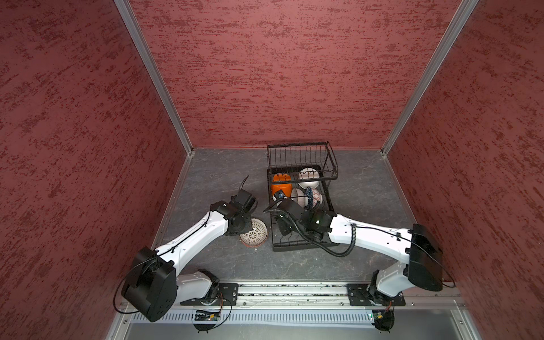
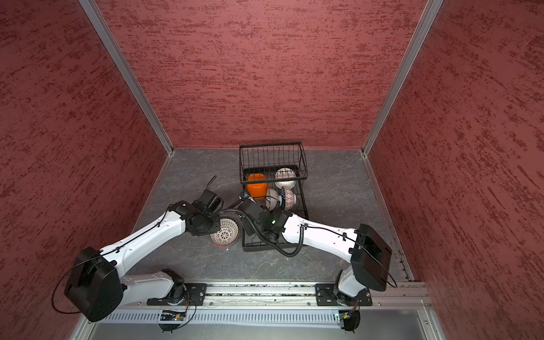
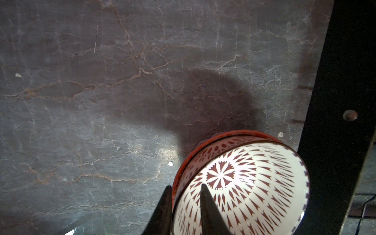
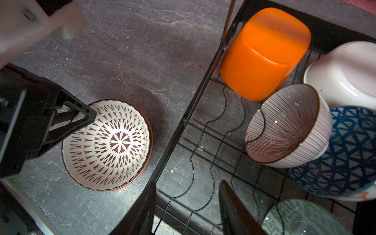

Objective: Load bowls into a dish rack
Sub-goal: Pick up the bowl.

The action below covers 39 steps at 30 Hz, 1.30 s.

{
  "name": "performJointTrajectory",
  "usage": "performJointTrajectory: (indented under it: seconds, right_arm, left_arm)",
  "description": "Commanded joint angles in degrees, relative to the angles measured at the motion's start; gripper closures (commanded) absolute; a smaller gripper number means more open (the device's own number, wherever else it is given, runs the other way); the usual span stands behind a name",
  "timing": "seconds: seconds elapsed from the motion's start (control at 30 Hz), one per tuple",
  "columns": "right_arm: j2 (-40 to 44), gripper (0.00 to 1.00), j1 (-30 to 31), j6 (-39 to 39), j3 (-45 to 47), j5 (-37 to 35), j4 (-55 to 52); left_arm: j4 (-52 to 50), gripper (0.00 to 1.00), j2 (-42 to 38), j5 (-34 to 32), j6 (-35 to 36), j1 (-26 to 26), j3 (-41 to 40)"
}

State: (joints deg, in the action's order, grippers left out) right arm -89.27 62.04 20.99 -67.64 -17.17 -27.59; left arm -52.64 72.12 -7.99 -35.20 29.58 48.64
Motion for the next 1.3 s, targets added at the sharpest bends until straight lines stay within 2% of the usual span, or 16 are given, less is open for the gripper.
performJointTrajectory:
  seconds: [0.0, 0.3, 0.57, 1.27]
  right_arm:
    - [0.3, 0.48, 0.2, 0.2, 0.5, -1.0, 1.1]
    - [-0.2, 0.48, 0.2, 0.2, 0.4, -0.9, 1.0]
    - [-0.5, 0.48, 0.2, 0.4, 0.4, -0.9, 1.0]
    - [-1.3, 0.48, 0.1, 0.3, 0.0, -0.8, 0.8]
  left_arm:
    - [1.1, 0.77, 0.5, -1.0, 0.0, 0.4, -0.6]
    - [1.6, 0.77, 1.0, -1.4, -0.1, 0.5, -1.3]
    - [1.1, 0.7, 1.4, -2.4, -0.3, 0.7, -1.5]
    - [1.1, 0.89, 0.1, -3.1, -0.2, 1.2, -1.7]
